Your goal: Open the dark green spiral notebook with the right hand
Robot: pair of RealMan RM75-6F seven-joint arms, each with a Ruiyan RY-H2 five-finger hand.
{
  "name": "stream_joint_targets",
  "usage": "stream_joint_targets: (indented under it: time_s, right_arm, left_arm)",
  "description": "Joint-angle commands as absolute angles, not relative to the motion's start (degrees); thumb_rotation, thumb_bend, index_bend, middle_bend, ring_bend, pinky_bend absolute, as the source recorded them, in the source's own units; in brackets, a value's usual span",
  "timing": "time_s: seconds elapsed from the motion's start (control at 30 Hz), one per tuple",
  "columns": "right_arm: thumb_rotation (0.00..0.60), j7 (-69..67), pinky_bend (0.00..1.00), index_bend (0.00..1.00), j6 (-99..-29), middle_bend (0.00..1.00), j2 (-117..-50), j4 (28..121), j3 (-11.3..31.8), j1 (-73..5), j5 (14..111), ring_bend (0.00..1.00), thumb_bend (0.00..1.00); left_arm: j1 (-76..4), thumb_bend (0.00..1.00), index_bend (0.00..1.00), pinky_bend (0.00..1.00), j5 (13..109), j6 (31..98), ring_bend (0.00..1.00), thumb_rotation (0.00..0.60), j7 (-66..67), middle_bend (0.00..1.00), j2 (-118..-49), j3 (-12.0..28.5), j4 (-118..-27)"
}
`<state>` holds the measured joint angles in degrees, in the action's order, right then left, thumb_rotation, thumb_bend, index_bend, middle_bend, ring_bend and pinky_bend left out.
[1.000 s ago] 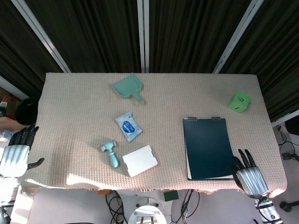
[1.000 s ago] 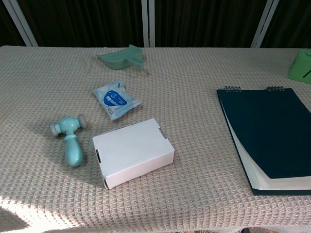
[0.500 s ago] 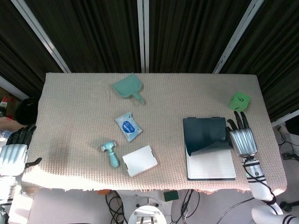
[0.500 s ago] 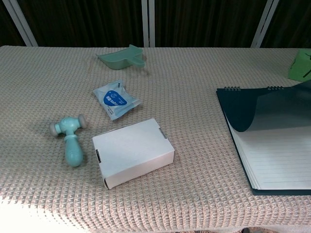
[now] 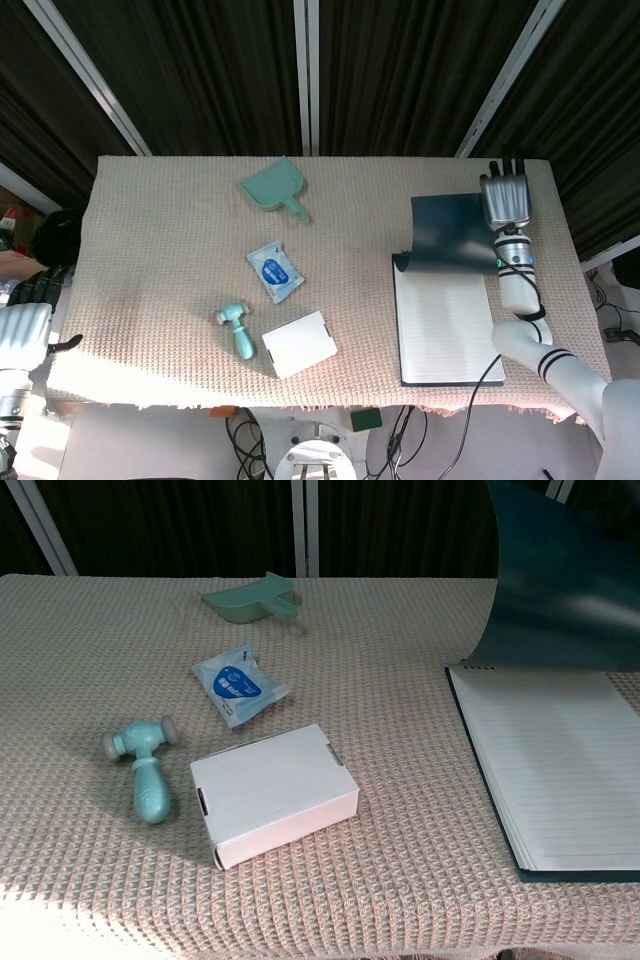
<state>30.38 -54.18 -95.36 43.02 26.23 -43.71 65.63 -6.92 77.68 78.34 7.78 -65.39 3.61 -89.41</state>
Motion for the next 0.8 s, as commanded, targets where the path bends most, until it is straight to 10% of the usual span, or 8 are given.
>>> stream_joint_targets:
  time_s: [0.03, 0.2, 0.33, 0.8]
  right_arm:
    - [0.6, 29.8, 0.0, 1.0, -51.5, 0.3, -103.1, 24.8, 32.0, -54.0, 59.5, 0.0, 0.66]
    - [0.6, 25.0, 0.0, 0.91, -51.6, 0.27, -107.4, 14.7, 34.8, -59.5, 56.7, 0.0, 0.64]
    - [0.6, 20.9, 0.0, 0.04, -50.0, 0.0, -108.5, 13.2, 34.8, -61.7, 56.5, 0.0, 0.37]
    - [0.6, 4.1, 0.0, 0.0, -67.5, 0.0, -106.9, 23.4, 24.3, -54.3, 68.0, 0.0, 0.21]
  left_arm:
    - [-7.5, 0.06, 0.03, 0.13, 77.0, 77.4, 0.06, 0.6, 8.2, 0.04, -65.5, 3.8, -89.3]
    - [-8.3, 0.06, 0.03, 0.13, 75.3, 75.6, 0.07, 0.6, 8.9, 0.04, -65.6, 4.3, -89.2]
    - [-8.9, 0.06, 0.03, 0.13, 74.2, 74.5, 0.07, 0.6, 9.0, 0.04, -65.7, 4.6, -88.8]
    - [-9.4, 0.06, 0.03, 0.13, 75.0, 74.6, 0.06, 0.6, 8.2, 0.04, -66.3, 4.3, -88.2]
